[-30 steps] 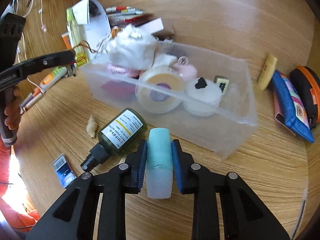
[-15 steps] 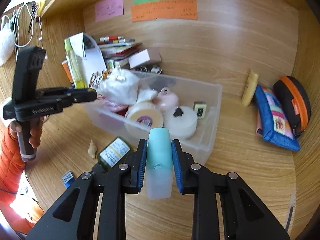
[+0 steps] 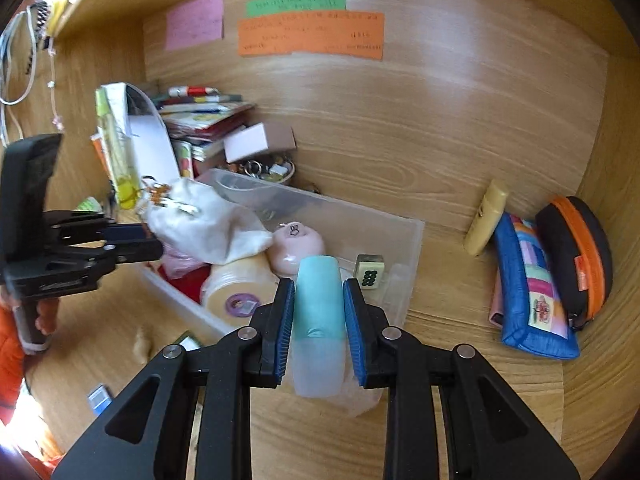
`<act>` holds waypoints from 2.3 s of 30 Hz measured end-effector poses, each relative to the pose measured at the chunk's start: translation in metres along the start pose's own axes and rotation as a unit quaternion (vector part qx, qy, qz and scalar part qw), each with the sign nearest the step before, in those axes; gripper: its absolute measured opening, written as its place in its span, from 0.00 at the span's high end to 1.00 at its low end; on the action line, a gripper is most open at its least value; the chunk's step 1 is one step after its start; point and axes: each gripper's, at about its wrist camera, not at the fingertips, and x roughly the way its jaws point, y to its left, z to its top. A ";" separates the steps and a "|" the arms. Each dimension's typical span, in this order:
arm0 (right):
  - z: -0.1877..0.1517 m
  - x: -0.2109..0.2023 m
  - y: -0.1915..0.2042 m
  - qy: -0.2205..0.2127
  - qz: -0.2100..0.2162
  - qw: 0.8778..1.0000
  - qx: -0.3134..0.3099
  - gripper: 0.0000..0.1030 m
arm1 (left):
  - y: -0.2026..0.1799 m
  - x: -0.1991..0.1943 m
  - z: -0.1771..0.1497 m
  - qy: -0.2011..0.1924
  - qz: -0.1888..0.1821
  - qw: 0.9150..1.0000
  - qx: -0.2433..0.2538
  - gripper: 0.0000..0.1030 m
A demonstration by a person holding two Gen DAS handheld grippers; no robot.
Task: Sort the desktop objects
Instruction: 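Carry the gourd pendant and mint-green tube into the clear box and open both tools, then grasp the dark green labeled bottle with the right tool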
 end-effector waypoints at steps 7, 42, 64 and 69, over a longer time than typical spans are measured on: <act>-0.005 0.023 -0.002 0.015 -0.002 1.000 0.002 0.78 | 0.002 -0.001 -0.002 -0.005 -0.003 1.000 -0.002 0.73; -0.026 -0.031 0.041 -0.034 -0.023 0.997 -0.069 0.22 | -0.045 -0.047 -0.026 -0.081 0.078 0.991 0.077 0.08; -0.069 -0.001 0.090 0.043 0.031 0.991 -0.120 0.22 | -0.032 -0.031 -0.063 0.027 0.044 0.997 0.058 0.02; -0.066 0.008 0.082 0.067 0.048 0.990 -0.113 0.22 | -0.028 -0.020 -0.063 0.061 0.047 0.996 0.055 0.02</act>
